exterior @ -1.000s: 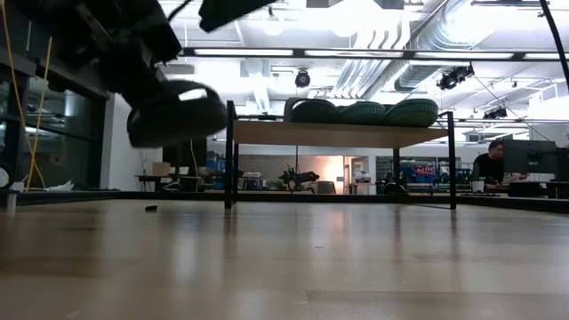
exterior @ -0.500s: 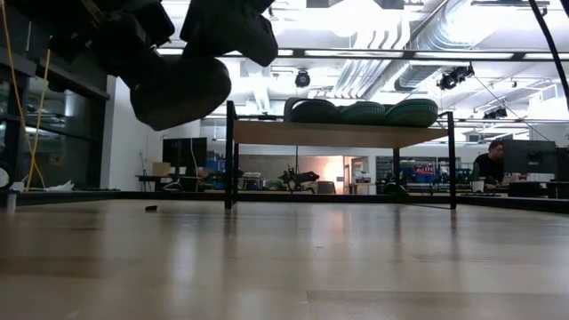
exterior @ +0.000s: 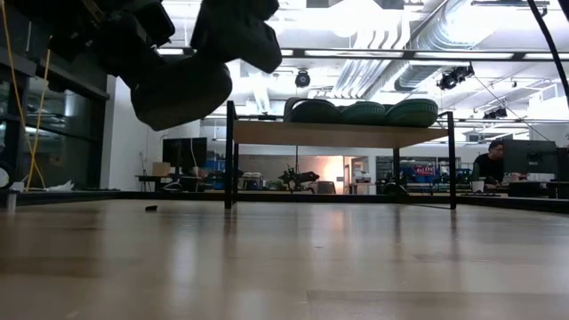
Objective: Pick and place slides into the shelf
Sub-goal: Put the dark green slipper on the shelf
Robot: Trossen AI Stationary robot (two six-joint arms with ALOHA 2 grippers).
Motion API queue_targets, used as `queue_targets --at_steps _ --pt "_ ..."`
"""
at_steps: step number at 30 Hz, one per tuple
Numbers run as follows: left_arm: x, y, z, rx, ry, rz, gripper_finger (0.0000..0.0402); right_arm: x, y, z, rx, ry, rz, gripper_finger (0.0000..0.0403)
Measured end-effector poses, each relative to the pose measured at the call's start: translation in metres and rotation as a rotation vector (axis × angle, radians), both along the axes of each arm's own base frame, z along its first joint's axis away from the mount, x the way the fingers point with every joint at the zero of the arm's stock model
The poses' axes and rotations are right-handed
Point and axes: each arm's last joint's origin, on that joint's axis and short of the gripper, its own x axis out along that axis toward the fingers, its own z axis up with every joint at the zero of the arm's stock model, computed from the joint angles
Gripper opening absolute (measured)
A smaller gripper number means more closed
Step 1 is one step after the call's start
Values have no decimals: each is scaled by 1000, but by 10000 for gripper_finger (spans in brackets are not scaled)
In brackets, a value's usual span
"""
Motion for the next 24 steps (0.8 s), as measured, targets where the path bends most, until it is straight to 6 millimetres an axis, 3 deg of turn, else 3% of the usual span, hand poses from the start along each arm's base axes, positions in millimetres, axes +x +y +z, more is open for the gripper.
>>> queue_targets --at_steps 8,16,24 --pt "0 0 0 -1 0 2 21 4 -17 -1 41 -23 -73 181" --pt "0 0 0 -1 0 1 21 4 -19 -2 42 -26 -80 176" --pt "0 0 0 -4 3 -1 21 4 -18 -2 53 -29 -82 100"
